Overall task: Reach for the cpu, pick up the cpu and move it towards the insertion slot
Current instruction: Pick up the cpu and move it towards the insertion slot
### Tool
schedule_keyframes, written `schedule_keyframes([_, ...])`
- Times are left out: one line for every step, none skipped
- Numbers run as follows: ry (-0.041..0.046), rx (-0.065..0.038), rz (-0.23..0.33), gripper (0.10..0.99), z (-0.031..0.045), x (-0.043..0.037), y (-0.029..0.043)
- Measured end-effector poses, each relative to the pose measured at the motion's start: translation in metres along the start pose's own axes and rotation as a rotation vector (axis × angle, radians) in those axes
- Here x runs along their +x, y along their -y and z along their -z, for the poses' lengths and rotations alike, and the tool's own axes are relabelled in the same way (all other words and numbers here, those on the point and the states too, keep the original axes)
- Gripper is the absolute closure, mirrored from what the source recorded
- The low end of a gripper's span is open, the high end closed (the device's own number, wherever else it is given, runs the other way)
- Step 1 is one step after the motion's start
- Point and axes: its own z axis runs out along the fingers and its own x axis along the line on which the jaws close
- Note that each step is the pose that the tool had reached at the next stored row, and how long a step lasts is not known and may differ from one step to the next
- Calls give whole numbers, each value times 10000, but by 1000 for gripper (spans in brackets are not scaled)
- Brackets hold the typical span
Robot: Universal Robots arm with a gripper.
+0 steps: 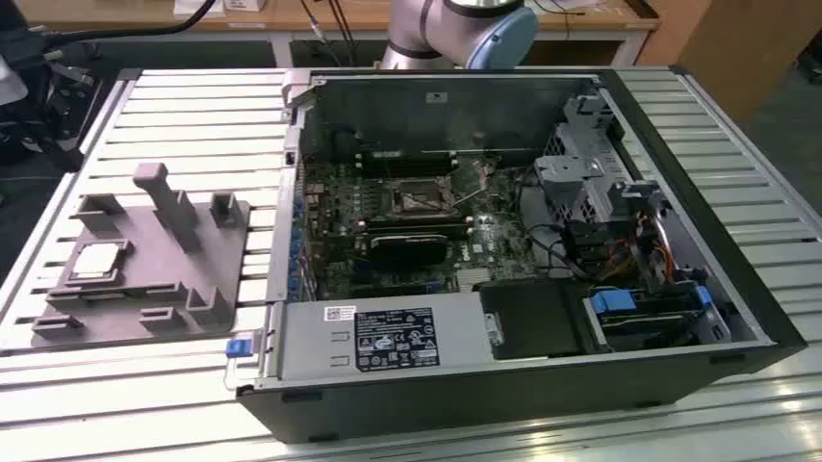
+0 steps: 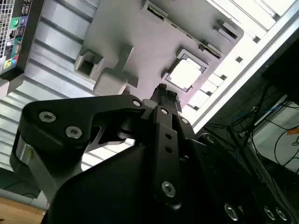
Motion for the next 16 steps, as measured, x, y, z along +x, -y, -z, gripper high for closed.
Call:
schedule_keyframes([0, 0, 0, 980, 0, 0, 0])
schedule_keyframes([0, 0, 0, 980, 0, 0, 0])
schedule_keyframes([0, 0, 0, 980, 0, 0, 0])
schedule_keyframes([0, 0, 0, 980, 0, 0, 0])
schedule_keyframes([-1, 1, 0, 980, -1, 0, 0])
schedule_keyframes([-1, 1, 0, 980, -4, 1, 0])
schedule_keyframes([0, 0, 1, 980, -8, 1, 1])
schedule_keyframes([1, 0, 0, 980, -12, 2, 1])
schedule_keyframes([2, -1, 0, 980, -17, 3, 1])
schedule_keyframes([1, 0, 0, 980, -22, 4, 1])
schedule_keyframes([0, 0, 0, 980, -27, 5, 1])
schedule_keyframes([0, 0, 0, 980, -34, 6, 1])
schedule_keyframes([0, 0, 0, 980, -41, 7, 2])
schedule_keyframes([1, 0, 0, 980, -48, 7, 2])
schedule_keyframes([0, 0, 0, 980, -54, 8, 2])
schedule_keyframes([0, 0, 0, 980, -61, 9, 2])
